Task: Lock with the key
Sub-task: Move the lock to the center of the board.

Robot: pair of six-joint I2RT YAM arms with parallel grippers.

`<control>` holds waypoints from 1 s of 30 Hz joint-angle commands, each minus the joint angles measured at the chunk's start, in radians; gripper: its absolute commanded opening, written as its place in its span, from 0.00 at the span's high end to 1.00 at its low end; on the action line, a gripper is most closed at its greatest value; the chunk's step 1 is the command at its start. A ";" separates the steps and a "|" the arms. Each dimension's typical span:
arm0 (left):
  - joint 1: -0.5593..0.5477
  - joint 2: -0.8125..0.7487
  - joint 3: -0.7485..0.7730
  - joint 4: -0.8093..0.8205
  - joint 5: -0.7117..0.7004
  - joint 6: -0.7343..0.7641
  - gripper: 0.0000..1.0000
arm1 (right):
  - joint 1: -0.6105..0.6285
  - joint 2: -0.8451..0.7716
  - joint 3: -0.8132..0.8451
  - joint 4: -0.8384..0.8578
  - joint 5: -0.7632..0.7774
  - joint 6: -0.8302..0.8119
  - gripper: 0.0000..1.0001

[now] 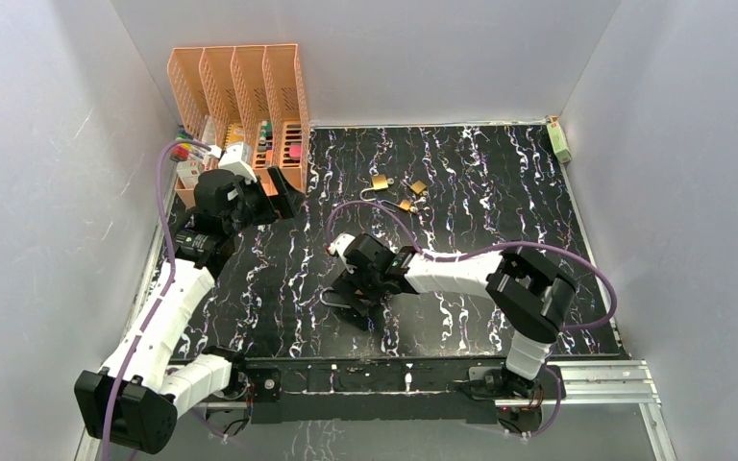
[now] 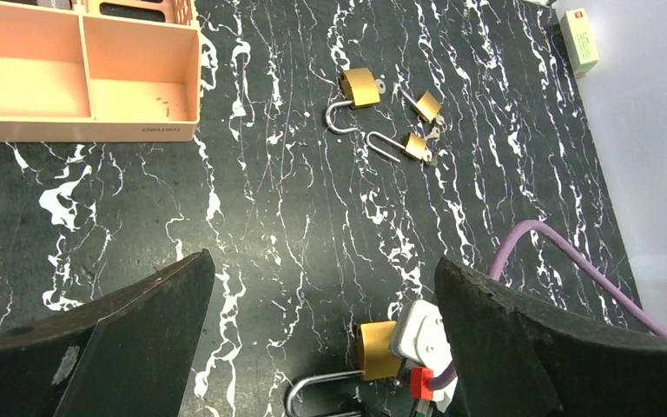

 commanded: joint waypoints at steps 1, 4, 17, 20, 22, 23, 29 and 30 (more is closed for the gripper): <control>-0.003 -0.014 0.008 -0.018 0.026 0.041 0.02 | 0.000 0.039 0.017 0.052 0.069 -0.072 0.02; -0.003 -0.010 0.007 -0.019 0.031 0.050 0.02 | -0.003 0.044 0.027 0.057 0.079 -0.121 0.01; -0.003 0.014 0.014 -0.021 0.055 0.082 0.02 | -0.062 0.044 0.076 0.069 0.117 -0.253 0.02; -0.003 0.023 0.017 -0.022 0.066 0.085 0.02 | -0.063 0.066 0.115 0.070 0.096 -0.261 0.02; -0.003 0.025 0.016 -0.024 0.068 0.092 0.02 | -0.062 0.089 0.144 0.070 0.077 -0.265 0.01; -0.003 0.024 0.015 -0.023 0.066 0.094 0.02 | -0.062 0.100 0.160 0.070 0.071 -0.266 0.01; -0.003 0.042 0.023 -0.024 0.074 0.107 0.02 | -0.069 0.148 0.238 0.078 0.022 -0.261 0.02; -0.003 0.046 0.030 -0.029 0.077 0.112 0.02 | -0.074 0.153 0.251 0.075 0.015 -0.256 0.01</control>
